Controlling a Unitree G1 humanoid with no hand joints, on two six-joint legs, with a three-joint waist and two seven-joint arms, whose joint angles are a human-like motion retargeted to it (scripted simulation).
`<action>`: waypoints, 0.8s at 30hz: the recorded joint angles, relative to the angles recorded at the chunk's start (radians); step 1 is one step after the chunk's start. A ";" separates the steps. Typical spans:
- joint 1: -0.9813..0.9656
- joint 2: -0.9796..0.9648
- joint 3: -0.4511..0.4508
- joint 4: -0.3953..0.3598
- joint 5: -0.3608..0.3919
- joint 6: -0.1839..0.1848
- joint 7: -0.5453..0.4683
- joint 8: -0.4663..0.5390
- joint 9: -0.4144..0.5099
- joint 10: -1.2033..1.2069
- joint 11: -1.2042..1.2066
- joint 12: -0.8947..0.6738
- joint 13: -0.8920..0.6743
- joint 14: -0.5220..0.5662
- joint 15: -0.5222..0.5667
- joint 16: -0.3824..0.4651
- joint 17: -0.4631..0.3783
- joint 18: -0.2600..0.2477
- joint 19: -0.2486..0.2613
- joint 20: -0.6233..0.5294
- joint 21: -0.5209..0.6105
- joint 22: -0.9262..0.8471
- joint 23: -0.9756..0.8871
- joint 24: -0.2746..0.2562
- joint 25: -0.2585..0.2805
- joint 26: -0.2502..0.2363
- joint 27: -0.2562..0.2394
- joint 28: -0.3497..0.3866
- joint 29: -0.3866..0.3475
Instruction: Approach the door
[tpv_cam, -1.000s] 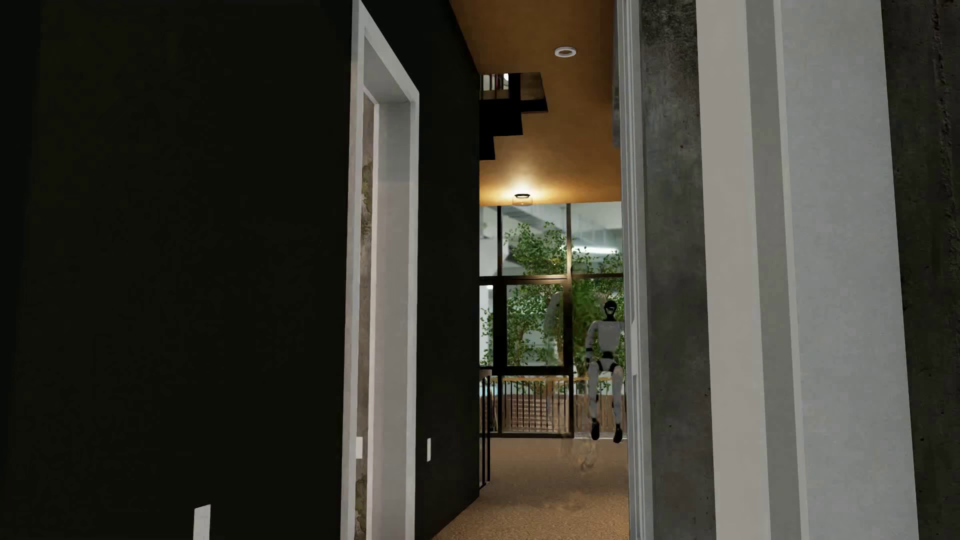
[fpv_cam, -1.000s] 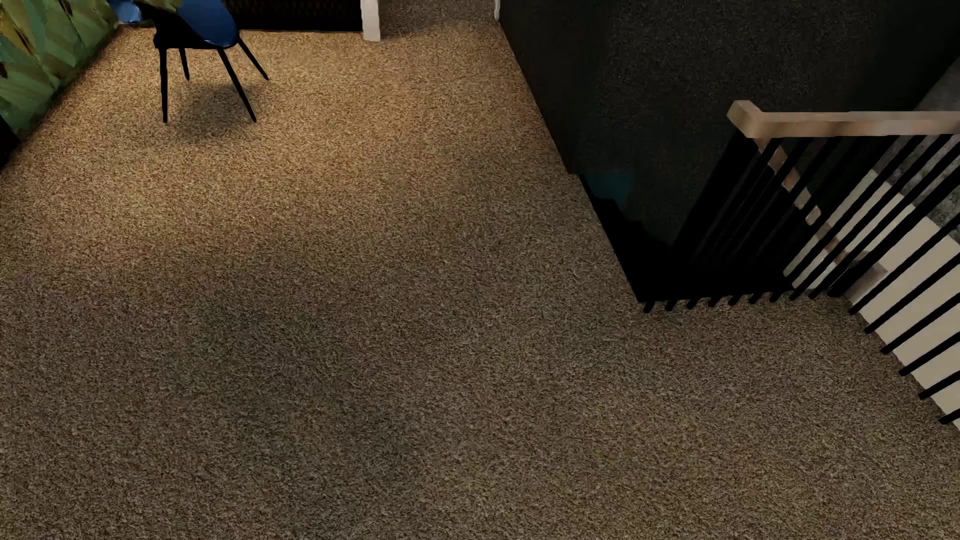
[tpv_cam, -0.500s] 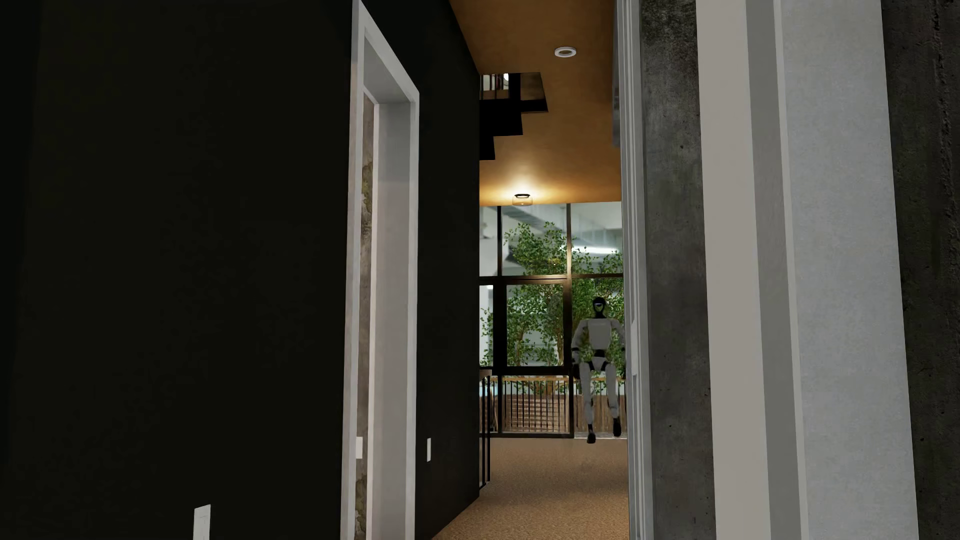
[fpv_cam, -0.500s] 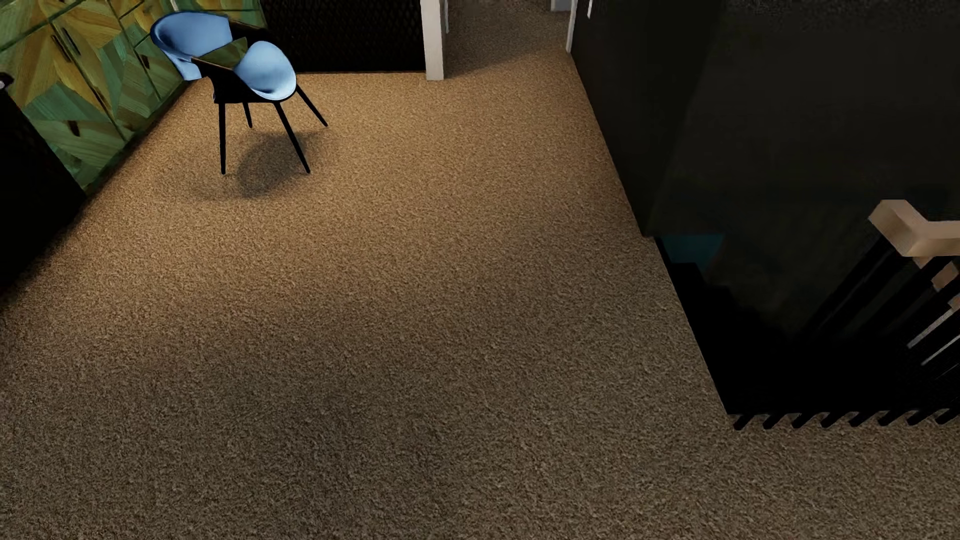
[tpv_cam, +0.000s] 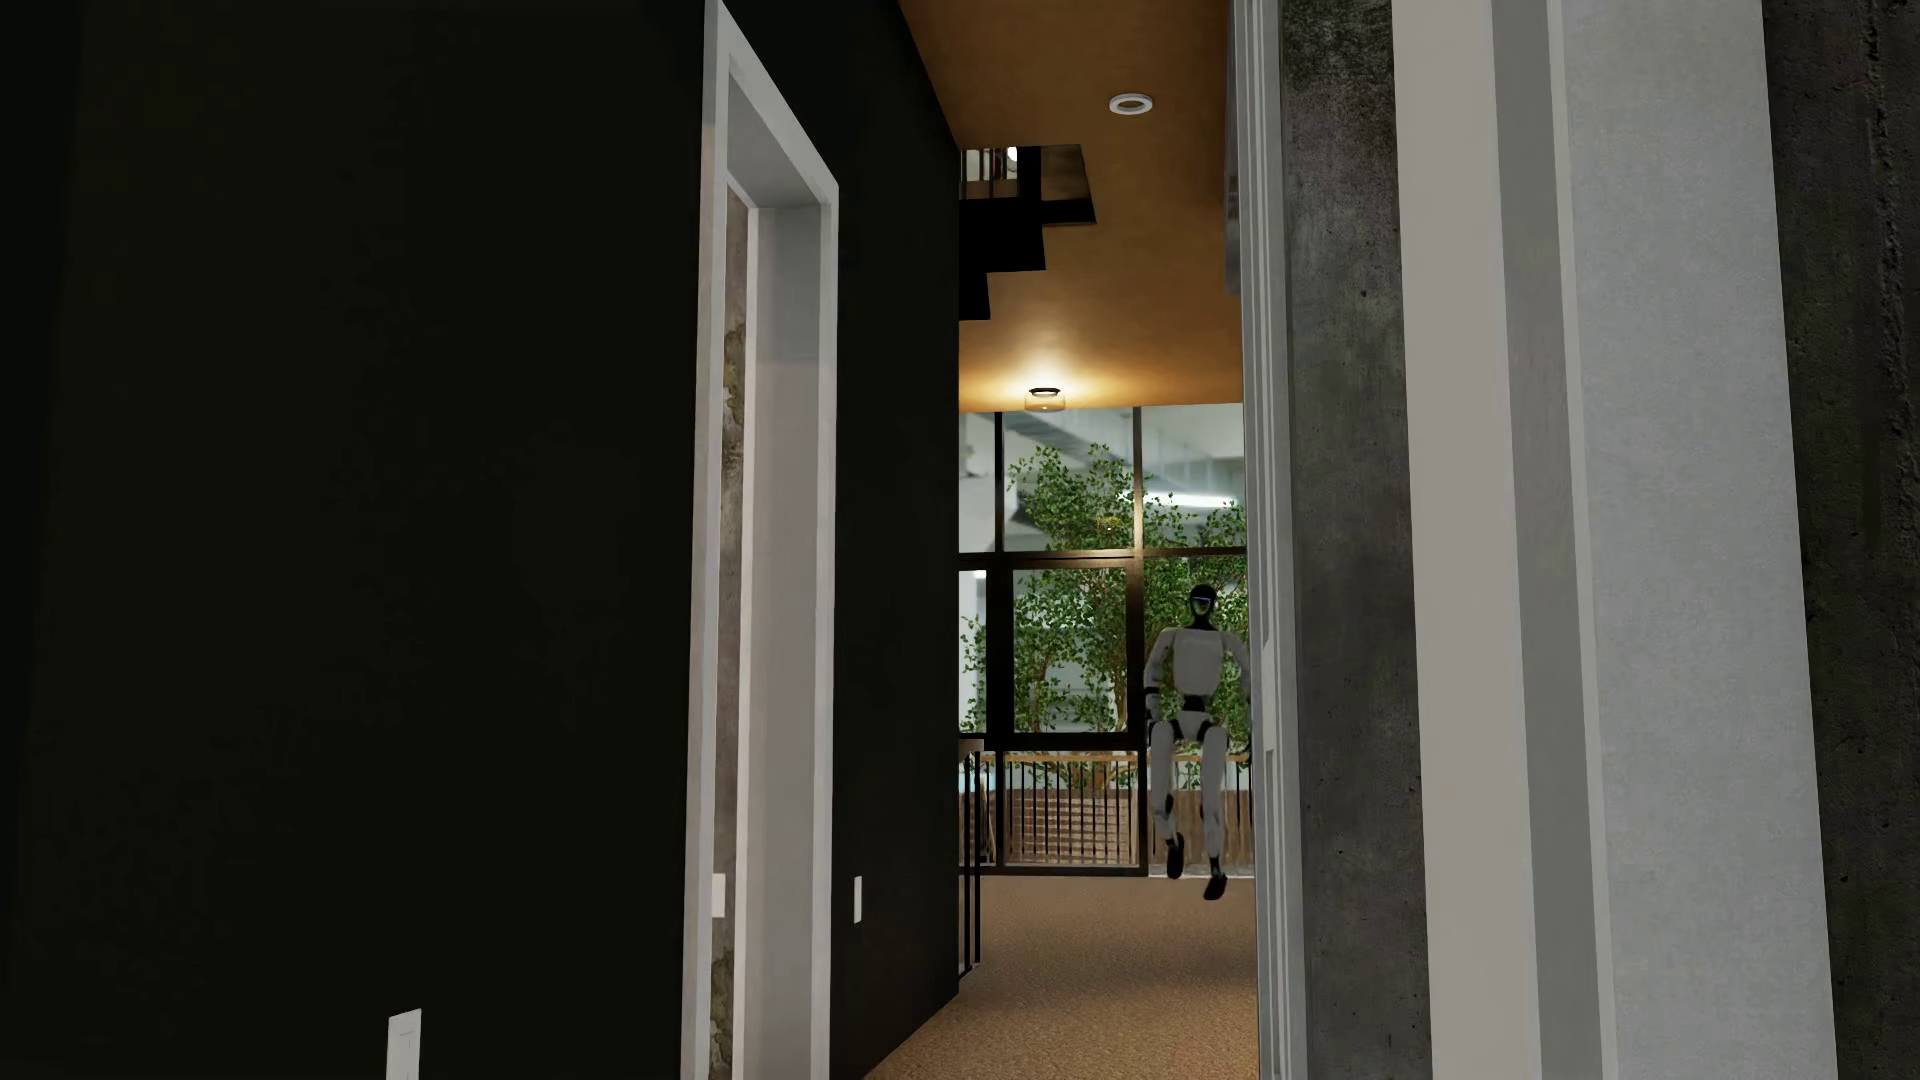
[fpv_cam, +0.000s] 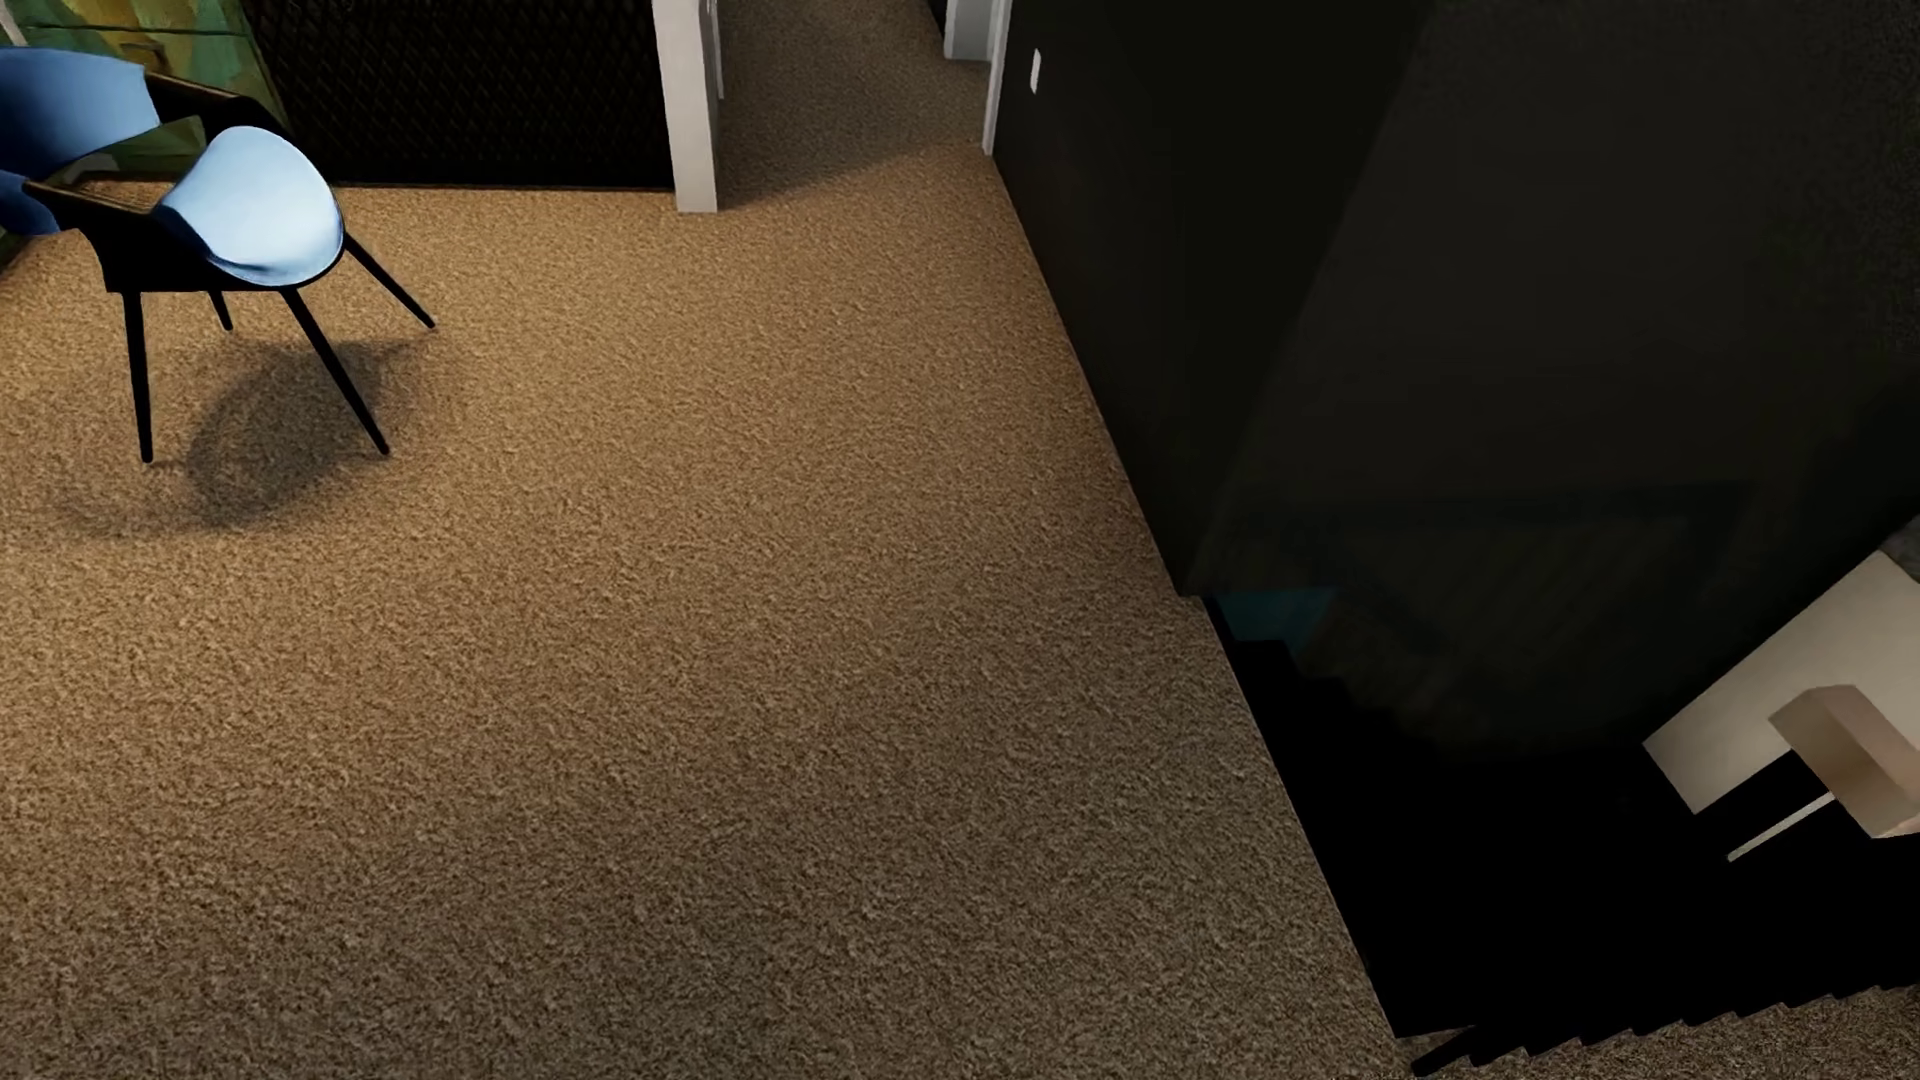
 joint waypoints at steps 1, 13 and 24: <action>0.054 -0.096 -0.043 -0.002 0.026 0.020 0.000 0.000 -0.004 -0.037 0.019 -0.015 0.004 -0.006 -0.010 0.004 0.002 0.000 0.000 0.061 -0.001 -0.042 0.015 0.000 0.000 0.000 0.000 0.000 0.000; 0.259 -0.212 -0.114 0.106 0.103 0.155 0.000 0.000 -0.038 0.316 -0.656 0.063 -0.075 0.297 -0.003 -0.051 -0.018 0.000 0.000 -0.088 0.044 -0.049 0.155 0.000 0.000 0.000 0.000 0.000 0.000; -0.158 0.506 0.108 0.057 0.042 0.057 0.000 0.000 0.064 -0.100 -0.741 0.109 -0.229 0.215 -0.486 -0.059 -0.063 0.000 0.000 -0.296 -0.338 0.039 -0.096 0.000 0.000 0.000 0.000 0.000 0.000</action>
